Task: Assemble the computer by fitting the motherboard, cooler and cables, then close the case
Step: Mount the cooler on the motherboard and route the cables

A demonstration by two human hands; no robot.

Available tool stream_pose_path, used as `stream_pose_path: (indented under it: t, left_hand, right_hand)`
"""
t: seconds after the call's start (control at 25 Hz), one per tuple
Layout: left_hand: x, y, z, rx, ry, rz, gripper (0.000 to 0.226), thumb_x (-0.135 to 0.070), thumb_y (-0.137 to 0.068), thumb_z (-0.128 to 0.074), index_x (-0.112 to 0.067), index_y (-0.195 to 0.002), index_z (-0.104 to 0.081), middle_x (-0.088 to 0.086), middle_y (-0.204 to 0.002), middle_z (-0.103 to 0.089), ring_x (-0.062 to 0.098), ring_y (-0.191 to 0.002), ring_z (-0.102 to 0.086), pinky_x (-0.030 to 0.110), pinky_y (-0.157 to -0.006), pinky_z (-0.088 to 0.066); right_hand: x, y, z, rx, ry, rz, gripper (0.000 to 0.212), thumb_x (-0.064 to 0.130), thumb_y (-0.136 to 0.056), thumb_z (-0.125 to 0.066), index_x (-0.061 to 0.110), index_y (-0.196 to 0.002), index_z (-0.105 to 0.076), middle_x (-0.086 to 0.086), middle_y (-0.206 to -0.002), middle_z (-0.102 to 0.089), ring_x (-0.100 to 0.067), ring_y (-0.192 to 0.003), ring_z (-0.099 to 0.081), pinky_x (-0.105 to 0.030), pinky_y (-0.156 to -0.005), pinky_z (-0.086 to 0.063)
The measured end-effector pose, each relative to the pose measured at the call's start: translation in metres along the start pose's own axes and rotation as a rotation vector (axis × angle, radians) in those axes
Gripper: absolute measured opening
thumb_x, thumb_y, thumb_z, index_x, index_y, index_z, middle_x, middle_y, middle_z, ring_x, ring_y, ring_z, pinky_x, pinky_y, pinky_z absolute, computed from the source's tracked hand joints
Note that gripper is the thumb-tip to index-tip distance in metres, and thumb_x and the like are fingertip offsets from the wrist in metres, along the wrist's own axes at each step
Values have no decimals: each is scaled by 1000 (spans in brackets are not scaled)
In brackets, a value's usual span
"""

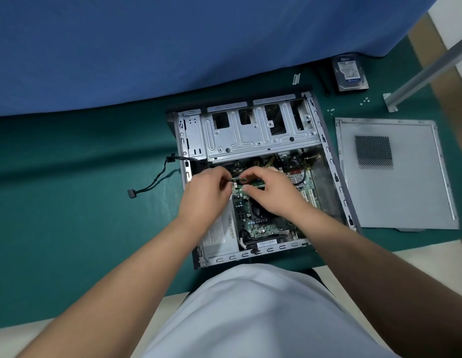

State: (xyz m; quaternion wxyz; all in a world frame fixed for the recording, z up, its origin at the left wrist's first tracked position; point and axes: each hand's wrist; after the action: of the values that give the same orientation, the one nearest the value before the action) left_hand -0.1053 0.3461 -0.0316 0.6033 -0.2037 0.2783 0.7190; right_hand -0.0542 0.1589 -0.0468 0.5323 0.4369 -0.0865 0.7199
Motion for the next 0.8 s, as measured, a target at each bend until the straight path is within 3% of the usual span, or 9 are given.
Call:
stream_pose_path:
  t: [0.08, 0.24, 0.4, 0.52, 0.6, 0.68, 0.8]
  left_hand:
    - [-1, 3, -2, -1, 23, -81, 18, -25, -95, -68, -25, -113, -65, -8, -99, -73, 9, -86, -68, 33, -78, -59]
    - [1, 6, -8, -16, -1, -114, 21, -27, -98, -67, -23, -118, -63, -4, -108, -71, 15, -94, -68, 34, -79, -58]
    - [1, 4, -12, -82, -78, -116, 19, -22, -95, -72, -13, -112, -75, 2, -102, -66, 18, -90, -62, 29, -75, -48]
    - [4, 2, -10, -79, 31, -113, 17, -23, -93, -75, -16, -108, -79, -4, -96, -69, 11, -85, -63, 27, -79, -53]
    - [6, 2, -10, -84, 207, -63, 16, -28, -91, -77, -22, -106, -80, -14, -94, -70, 1, -88, -65, 20, -83, -52]
    - [4, 2, -12, -82, 355, -8, 16, -30, -89, -79, -24, -103, -81, -16, -95, -72, 0, -93, -67, 24, -87, -55]
    - [3, 4, -13, -80, 437, 4, 14, -29, -88, -80, -27, -102, -81, -15, -96, -74, 2, -95, -68, 30, -89, -57]
  right_hand:
    - [8, 0, -1, -66, -57, 68, 19, 34, -92, -71, 36, -111, -71, 27, -95, -60, 12, -100, -51, -1, -79, -32]
    - [14, -4, -4, -147, -55, 85, 7, 30, -94, -70, 29, -97, -75, 23, -88, -65, -5, -95, -57, -22, -79, -40]
    - [17, -4, -7, -165, -71, 51, 6, 30, -93, -70, 30, -90, -76, 19, -85, -70, -4, -93, -61, -28, -82, -47]
    - [12, -7, 1, -82, -242, -2, 7, 28, -92, -72, 29, -88, -77, 11, -81, -74, 1, -78, -67, -24, -75, -48]
    - [6, -9, 10, 29, -462, -58, 5, 24, -92, -74, 22, -92, -79, 5, -85, -78, -2, -86, -71, -25, -87, -50]
    - [0, -11, 13, 114, -604, -125, 7, 22, -91, -76, 18, -95, -79, -3, -90, -79, -10, -98, -73, -31, -101, -48]
    - [-4, -11, 11, 136, -654, -176, 9, 22, -88, -78, 18, -95, -81, -3, -95, -79, -11, -99, -73, -30, -100, -47]
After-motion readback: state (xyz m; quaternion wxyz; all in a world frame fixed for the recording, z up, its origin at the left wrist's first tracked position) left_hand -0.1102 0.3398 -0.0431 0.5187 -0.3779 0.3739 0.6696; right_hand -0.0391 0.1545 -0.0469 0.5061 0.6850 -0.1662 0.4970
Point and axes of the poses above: each hand's wrist, its own y-axis away from the middle knuckle, its own z-axis out of the back of the hand, x = y × z
